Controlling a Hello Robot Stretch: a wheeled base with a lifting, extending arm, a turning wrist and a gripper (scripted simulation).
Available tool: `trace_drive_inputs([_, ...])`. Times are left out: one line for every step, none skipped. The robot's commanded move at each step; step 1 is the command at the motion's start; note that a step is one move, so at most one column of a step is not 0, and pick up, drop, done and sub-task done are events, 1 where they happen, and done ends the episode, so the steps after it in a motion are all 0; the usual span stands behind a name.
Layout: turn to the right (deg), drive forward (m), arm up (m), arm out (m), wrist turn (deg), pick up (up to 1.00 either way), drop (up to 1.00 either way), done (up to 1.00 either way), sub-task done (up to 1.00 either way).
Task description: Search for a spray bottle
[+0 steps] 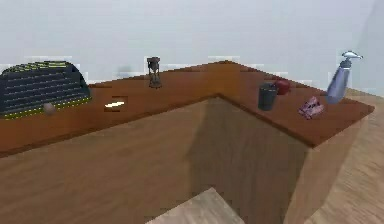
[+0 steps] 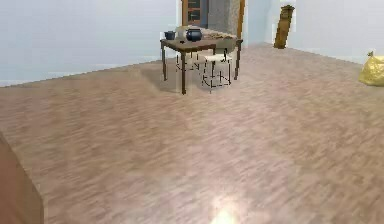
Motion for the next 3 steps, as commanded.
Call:
trace_drive_inputs([-45.0, 0.0, 0.0, 0.0, 0.0, 0.0, 0.0, 0.0, 0.0])
trace_drive_inputs([-39.0, 0.0, 0.0, 0.0, 0.0, 0.0, 0.0, 0.0, 0.0])
trace_drive_inputs([0.0, 0.0, 0.0, 0.0, 0.0, 0.0, 0.0, 1.0, 0.0])
